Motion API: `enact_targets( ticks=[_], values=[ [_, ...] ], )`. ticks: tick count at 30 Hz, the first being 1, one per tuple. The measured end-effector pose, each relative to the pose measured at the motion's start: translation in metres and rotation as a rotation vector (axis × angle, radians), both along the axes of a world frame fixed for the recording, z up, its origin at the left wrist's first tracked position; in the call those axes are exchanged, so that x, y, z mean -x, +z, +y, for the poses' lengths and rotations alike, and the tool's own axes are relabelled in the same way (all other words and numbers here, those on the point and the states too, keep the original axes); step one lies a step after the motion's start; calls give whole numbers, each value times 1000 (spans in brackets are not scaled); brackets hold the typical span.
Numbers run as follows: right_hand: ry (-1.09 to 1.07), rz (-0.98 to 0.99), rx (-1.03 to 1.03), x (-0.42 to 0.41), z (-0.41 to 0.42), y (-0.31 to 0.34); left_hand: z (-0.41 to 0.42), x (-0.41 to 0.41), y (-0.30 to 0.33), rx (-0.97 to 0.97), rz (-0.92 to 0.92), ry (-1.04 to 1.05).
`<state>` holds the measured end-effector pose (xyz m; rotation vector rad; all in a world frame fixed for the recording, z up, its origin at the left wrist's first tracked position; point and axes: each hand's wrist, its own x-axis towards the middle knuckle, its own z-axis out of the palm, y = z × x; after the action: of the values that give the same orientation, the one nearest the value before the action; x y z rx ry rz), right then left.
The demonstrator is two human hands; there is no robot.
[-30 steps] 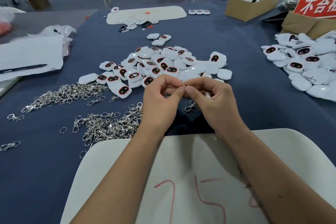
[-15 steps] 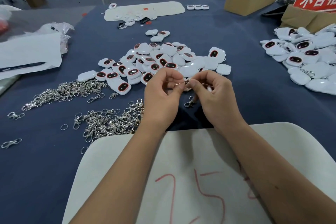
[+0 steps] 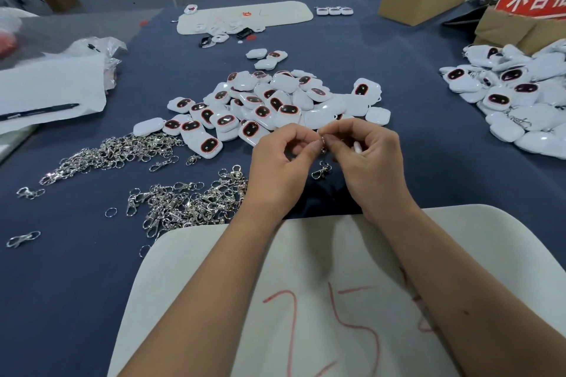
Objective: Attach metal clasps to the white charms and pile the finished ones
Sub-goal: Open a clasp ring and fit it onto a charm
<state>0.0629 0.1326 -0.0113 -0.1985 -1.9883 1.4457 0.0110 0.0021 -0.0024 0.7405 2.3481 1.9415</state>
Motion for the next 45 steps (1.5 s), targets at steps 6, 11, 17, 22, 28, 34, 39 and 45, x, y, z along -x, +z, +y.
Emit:
enact_targets(
  ticks=[6,11,17,22,28,34,39,45],
  values=[
    [1,-30,11,1,1,-1,0,1,-1,-31,-74,-23],
    [-53,-53,-51,0,-2,1,1,1,-2,-80,-144,-39],
    [-100,-32,-127,-2,-7,5,1,-1,-1,-96,-177,-41],
    [-124,-15,-185,-4,-10,7,1,-1,-1,-111,-206,-48],
    [-128,-35,-198,-4,-12,6,0,-2,-2,-127,-242,-55],
    [-97,-88,-187,-2,-12,5,-2,1,-4,-184,-274,-65],
    [-56,-132,-179,0,-12,4,-1,2,-4,-266,-343,-92],
    [-2,-135,-124,2,-10,2,-1,3,-4,-246,-317,-39]
  ],
)
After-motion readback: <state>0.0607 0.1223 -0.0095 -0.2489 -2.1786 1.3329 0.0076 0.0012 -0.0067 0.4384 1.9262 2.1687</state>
